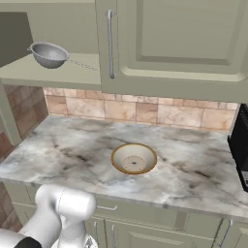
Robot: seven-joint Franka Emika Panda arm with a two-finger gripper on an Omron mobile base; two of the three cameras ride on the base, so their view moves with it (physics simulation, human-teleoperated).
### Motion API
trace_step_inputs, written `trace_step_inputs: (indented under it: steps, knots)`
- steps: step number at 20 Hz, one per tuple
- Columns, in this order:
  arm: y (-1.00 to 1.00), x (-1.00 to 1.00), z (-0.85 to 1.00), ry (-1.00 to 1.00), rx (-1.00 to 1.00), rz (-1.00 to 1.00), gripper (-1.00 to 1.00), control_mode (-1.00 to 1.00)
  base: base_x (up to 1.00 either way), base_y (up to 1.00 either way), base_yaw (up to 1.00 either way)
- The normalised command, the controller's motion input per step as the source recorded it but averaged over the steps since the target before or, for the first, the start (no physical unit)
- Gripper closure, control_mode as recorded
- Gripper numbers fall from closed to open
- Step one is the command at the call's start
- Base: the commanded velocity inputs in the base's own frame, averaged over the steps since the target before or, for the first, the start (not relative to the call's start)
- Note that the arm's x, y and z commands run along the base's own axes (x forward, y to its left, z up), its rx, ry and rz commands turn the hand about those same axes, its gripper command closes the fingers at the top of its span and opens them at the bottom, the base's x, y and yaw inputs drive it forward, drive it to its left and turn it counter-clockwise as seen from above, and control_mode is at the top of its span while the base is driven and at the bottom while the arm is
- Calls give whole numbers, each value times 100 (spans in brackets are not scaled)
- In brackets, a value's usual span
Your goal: Open the cabinet and setup a tea strainer by placing it in the bowl upright.
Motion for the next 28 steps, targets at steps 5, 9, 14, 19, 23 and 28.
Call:
trace_step_inputs:
  steps: [5,9,14,19,23,28]
  knots:
    - [-80,-4,0,31,86,20,-100,-100,0,0,0]
    - [-36,-4,-3,31,72,26,-100,-100,0,0,0]
    - [11,31,-43,38,52,31,-100,-100,0,0,0]
    - [42,60,-50,20,25,33,-100,-100,0,0,0]
    - [39,81,-29,3,31,38,-100,-100,0,0,0]
    - [53,64,-15,-3,32,11,-100,-100,0,0,0]
